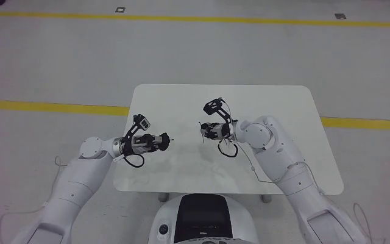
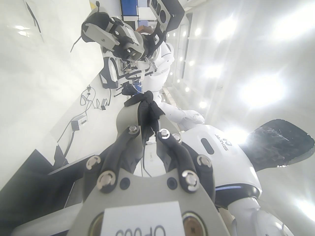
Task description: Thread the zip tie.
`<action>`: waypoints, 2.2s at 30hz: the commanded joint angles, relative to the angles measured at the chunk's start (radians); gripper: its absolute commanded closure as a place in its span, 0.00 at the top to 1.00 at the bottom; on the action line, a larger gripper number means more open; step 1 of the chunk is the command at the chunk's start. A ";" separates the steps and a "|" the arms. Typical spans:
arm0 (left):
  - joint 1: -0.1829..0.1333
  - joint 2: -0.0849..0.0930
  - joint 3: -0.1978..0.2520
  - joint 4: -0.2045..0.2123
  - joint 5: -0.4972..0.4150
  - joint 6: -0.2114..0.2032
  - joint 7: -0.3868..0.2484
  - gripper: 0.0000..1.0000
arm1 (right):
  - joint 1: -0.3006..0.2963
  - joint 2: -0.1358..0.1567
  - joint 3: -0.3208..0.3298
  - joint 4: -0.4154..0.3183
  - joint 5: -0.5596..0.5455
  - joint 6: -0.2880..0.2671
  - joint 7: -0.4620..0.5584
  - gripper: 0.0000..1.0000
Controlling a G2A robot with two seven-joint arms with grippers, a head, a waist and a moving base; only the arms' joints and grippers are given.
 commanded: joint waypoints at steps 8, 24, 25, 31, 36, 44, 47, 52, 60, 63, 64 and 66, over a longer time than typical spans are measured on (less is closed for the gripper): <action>0.000 0.000 0.000 0.000 0.000 0.000 0.000 0.00 | -0.004 0.000 -0.001 -0.004 -0.002 0.001 -0.013 0.00; 0.000 0.000 0.000 0.000 0.000 0.000 0.000 0.00 | -0.093 0.066 -0.031 -0.251 0.151 0.000 -0.155 0.00; 0.000 0.000 0.000 0.000 0.000 0.000 0.000 0.00 | -0.094 0.073 -0.037 -0.263 0.167 0.000 -0.158 0.00; 0.000 0.000 0.000 0.000 0.000 0.000 0.000 0.00 | -0.080 0.123 -0.082 -0.305 0.240 0.000 -0.180 0.00; 0.000 0.000 0.000 0.000 0.000 0.000 0.000 0.00 | -0.069 0.139 -0.100 -0.310 0.268 0.000 -0.187 0.00; 0.000 0.000 0.000 0.000 0.000 0.000 0.000 0.00 | -0.076 0.137 -0.104 -0.314 0.266 0.000 -0.217 0.00; 0.000 0.000 0.000 0.000 0.000 0.000 0.000 0.00 | -0.065 0.136 -0.122 -0.328 0.284 0.000 -0.256 0.00; 0.000 0.000 0.000 0.000 0.000 0.000 0.000 0.00 | -0.035 0.142 -0.158 -0.335 0.287 0.000 -0.334 0.00; 0.000 0.000 0.000 0.000 0.000 0.000 0.000 0.00 | 0.047 0.165 -0.271 -0.294 0.261 0.000 -0.543 0.00; 0.000 0.000 0.000 0.000 0.000 0.000 0.000 0.00 | 0.074 0.177 -0.314 -0.272 0.260 0.000 -0.633 0.00; 0.000 0.000 0.000 0.000 0.000 0.000 0.000 0.00 | 0.091 0.183 -0.333 -0.255 0.246 0.000 -0.664 0.00; 0.000 0.000 0.000 0.000 0.000 0.000 0.000 0.00 | 0.115 0.190 -0.369 -0.240 0.237 0.000 -0.709 0.00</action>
